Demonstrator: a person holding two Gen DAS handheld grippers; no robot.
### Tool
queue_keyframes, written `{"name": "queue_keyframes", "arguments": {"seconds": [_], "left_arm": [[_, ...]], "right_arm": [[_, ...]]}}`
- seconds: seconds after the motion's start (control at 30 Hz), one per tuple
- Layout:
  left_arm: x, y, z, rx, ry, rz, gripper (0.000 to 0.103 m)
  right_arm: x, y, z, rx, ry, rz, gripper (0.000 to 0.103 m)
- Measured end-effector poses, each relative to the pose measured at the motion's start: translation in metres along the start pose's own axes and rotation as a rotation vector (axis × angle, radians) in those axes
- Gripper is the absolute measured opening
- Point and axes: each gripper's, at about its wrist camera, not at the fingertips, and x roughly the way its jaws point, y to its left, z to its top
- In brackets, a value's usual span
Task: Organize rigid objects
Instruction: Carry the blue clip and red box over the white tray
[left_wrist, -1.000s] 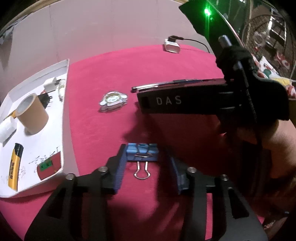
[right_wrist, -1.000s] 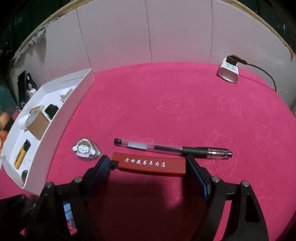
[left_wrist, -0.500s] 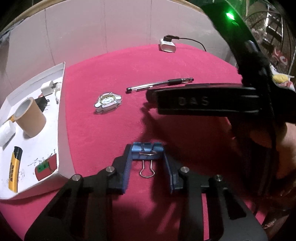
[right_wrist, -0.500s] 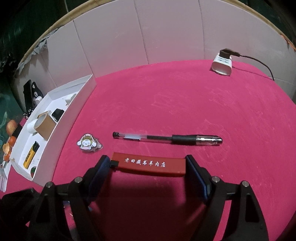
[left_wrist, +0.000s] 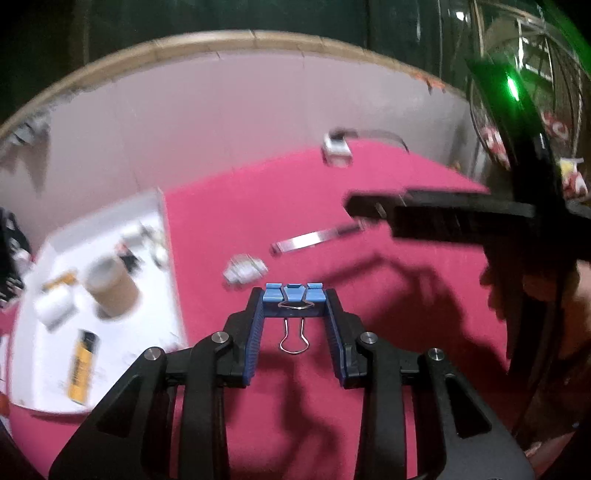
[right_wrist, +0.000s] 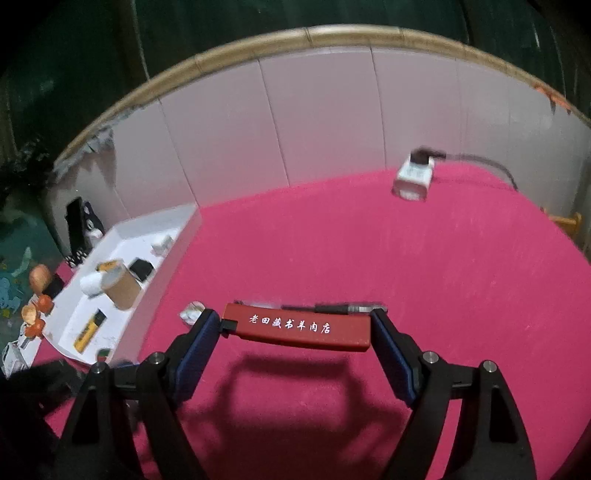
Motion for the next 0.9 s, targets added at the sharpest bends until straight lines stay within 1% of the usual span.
{"name": "queue_keyframes", "arguments": {"seconds": [0.17,0.27,0.4,0.5,0.9], "left_arm": [[-0.035,0.034,0.016,-0.067,-0.095,0.077,0.031],[-0.050,0.054,0.019,-0.109,-0.124,0.128,0.031],[-0.061,0.074,0.015,-0.157,-0.140,0.179,0.031],[-0.064,0.084,0.013,-0.177,-0.145,0.203,0.031],[-0.082,0.111,0.001,-0.235,-0.156,0.290,0.031]], "right_arm": [[-0.017,0.016,0.010,-0.035,-0.059,0.028,0.082],[-0.024,0.025,0.015,-0.057,-0.080,0.042,0.082],[-0.029,0.034,0.018,-0.080,-0.095,0.055,0.082],[-0.030,0.039,0.020,-0.093,-0.099,0.062,0.082],[-0.031,0.073,0.030,-0.174,-0.106,0.101,0.082]]}}
